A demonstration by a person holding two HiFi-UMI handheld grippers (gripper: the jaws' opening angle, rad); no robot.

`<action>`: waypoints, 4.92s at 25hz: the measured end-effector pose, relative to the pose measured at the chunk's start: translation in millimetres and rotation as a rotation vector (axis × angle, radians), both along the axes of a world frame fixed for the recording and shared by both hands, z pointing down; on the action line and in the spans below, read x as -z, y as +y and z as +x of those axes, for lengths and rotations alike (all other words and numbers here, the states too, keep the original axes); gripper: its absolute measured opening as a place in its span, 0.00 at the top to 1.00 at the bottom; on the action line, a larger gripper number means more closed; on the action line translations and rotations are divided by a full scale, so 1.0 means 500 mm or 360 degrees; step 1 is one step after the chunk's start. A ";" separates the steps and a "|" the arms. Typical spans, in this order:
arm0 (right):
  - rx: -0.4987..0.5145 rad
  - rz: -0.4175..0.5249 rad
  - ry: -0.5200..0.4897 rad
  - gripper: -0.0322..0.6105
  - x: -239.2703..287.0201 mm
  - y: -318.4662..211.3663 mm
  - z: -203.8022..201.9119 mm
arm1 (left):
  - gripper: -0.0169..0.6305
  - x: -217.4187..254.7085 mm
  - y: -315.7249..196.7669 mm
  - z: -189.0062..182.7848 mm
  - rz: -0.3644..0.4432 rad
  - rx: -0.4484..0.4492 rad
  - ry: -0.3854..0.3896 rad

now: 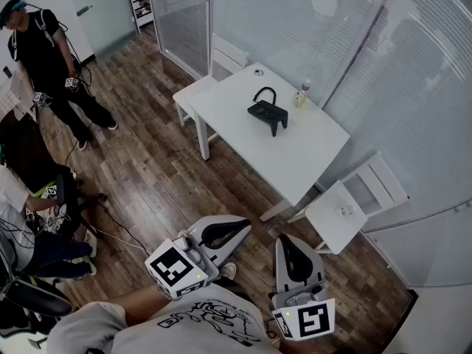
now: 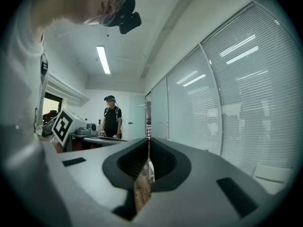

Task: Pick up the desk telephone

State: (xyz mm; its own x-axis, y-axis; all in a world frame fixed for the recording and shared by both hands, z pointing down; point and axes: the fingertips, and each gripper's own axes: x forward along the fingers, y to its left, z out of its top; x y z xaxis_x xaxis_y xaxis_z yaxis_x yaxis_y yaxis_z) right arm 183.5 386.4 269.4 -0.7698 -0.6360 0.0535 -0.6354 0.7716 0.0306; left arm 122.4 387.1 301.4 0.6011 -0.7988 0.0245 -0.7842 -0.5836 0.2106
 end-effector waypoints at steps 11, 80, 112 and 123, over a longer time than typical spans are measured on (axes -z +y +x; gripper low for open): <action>0.0083 -0.0024 -0.0015 0.93 -0.008 -0.057 -0.164 | 0.97 -0.013 -0.047 -0.160 -0.0021 0.0084 0.0024; -0.0458 -0.0133 0.0012 0.93 -0.056 -1.060 -0.397 | 0.97 -0.061 -1.093 -0.375 -0.0106 -0.0515 0.0028; -0.0766 -0.0832 0.0063 0.83 -0.510 -1.198 -0.300 | 0.76 -0.588 -1.296 -0.389 -0.0953 -0.0691 -0.0053; -0.0815 -0.1196 0.0076 0.65 -0.764 -1.187 -0.260 | 0.56 -0.835 -1.292 -0.380 -0.1332 -0.0666 -0.0095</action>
State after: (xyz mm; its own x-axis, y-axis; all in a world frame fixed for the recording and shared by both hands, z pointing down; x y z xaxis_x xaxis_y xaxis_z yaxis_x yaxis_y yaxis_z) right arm 53.7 -207.3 651.2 -0.3890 -0.6840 0.6171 -0.9169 0.2227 -0.3312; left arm -67.7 -258.7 718.9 0.8147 -0.2266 0.5338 -0.5680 -0.4978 0.6555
